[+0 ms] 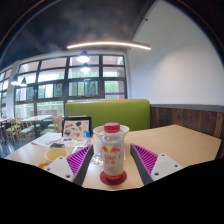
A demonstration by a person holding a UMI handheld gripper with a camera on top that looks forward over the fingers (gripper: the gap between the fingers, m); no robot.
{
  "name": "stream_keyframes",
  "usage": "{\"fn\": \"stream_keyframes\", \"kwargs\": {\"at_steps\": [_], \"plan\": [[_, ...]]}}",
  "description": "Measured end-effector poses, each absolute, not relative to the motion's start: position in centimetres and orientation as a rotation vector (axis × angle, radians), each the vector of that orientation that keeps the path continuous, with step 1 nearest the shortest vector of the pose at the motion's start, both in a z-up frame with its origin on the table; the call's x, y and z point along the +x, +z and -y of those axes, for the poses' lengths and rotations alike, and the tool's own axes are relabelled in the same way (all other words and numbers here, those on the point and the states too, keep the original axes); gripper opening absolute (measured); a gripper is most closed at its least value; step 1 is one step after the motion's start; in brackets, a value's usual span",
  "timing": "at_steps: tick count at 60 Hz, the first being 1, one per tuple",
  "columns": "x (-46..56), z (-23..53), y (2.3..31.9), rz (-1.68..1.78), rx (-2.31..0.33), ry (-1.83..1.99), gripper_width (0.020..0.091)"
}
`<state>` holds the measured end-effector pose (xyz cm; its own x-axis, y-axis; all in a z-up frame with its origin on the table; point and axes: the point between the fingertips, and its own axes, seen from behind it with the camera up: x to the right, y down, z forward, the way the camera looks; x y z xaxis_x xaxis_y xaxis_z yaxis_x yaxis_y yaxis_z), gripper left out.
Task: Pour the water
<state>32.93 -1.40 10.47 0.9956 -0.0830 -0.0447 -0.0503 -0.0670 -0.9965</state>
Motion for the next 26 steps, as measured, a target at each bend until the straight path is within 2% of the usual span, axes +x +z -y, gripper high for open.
{"fn": "stream_keyframes", "kwargs": {"at_steps": [26], "plan": [[23.0,21.0,12.9,-0.044,-1.703,0.05,0.0819]]}}
